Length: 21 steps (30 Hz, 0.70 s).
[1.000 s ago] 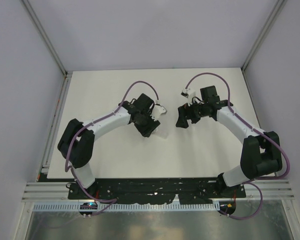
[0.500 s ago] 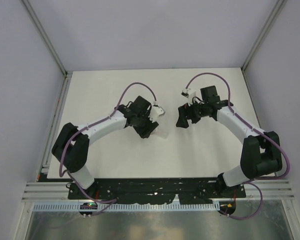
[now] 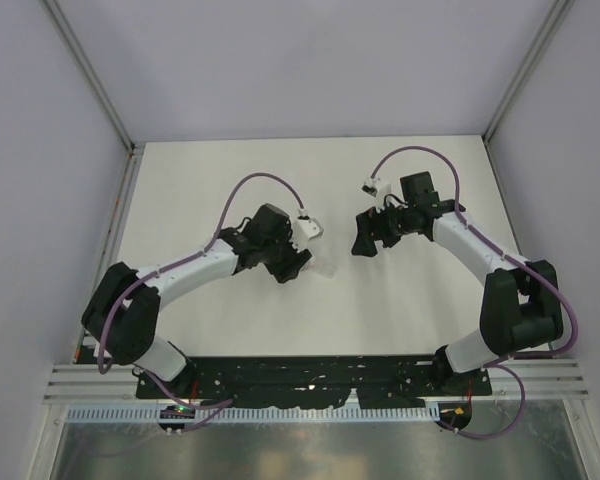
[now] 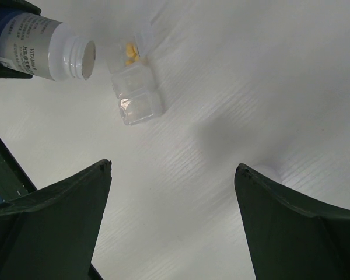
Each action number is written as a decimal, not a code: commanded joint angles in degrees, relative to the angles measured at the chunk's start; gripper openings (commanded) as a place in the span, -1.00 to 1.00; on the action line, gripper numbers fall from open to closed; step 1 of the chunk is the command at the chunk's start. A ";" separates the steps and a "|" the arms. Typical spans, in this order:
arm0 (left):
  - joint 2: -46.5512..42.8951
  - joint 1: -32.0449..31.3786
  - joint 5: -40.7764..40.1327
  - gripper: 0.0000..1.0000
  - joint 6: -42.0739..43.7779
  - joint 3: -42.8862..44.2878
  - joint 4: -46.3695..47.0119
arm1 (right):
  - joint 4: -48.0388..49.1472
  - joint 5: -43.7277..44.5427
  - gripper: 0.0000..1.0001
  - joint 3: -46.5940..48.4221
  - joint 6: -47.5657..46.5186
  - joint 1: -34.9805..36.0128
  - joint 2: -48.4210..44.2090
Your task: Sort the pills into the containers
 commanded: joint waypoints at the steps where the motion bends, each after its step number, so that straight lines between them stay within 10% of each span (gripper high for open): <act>1: -4.96 0.43 2.44 -1.00 -0.69 -3.08 10.29 | 0.67 -2.06 0.81 1.23 0.11 -0.23 -0.08; 21: -18.32 7.73 15.79 -1.00 -6.93 -14.69 29.47 | 1.11 -8.83 0.80 4.12 1.60 1.27 0.09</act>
